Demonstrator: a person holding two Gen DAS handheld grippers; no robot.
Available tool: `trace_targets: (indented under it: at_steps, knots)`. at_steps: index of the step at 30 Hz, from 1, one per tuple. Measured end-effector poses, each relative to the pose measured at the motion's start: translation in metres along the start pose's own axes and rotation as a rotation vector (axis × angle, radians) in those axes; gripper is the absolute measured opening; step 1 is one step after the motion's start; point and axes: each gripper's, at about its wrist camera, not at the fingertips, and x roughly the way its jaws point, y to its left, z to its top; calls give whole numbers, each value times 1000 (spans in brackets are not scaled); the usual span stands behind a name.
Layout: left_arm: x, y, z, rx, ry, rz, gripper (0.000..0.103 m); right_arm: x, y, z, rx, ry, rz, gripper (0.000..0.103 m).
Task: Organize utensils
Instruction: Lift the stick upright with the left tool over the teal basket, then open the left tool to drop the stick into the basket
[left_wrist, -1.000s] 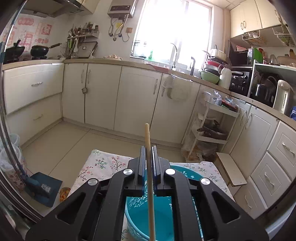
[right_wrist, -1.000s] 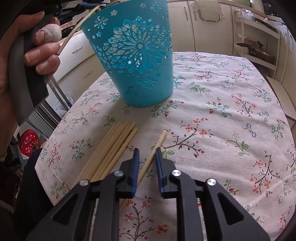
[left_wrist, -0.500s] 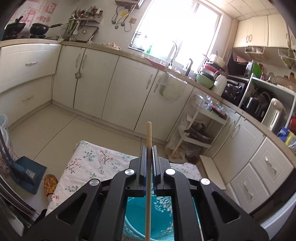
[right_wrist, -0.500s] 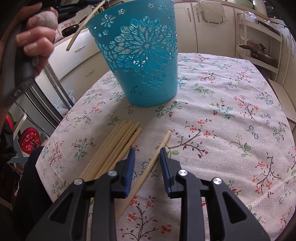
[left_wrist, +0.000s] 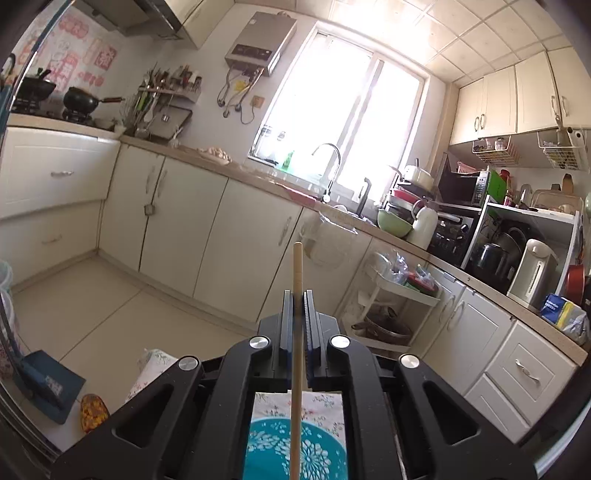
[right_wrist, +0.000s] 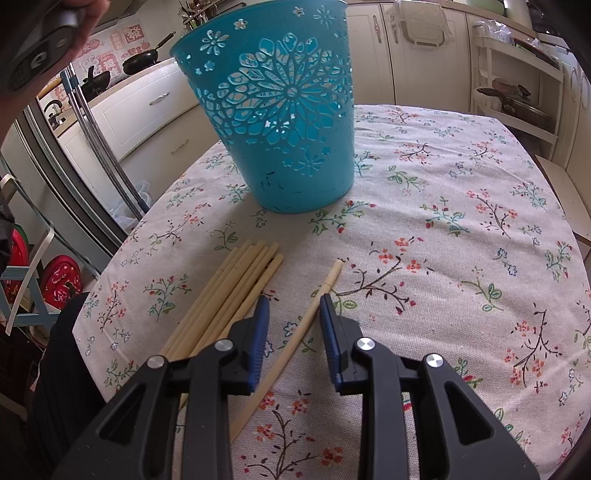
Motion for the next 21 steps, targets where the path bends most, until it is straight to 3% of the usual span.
trace_targets:
  at_steps: [7,17,20,21]
  knots:
    - [34,4,-30,17,68,43,5,0,0,0,1,0,4,29]
    - [25,8,-62,148,203,78,7,-1,-4,1,19,9,17,29]
    - [10,14,-69,188,221,105,31,-1,-5,2,23,21,14,29]
    - [3,17,-70,197,220,121,46,-1,-4,3,23,27,9,29]
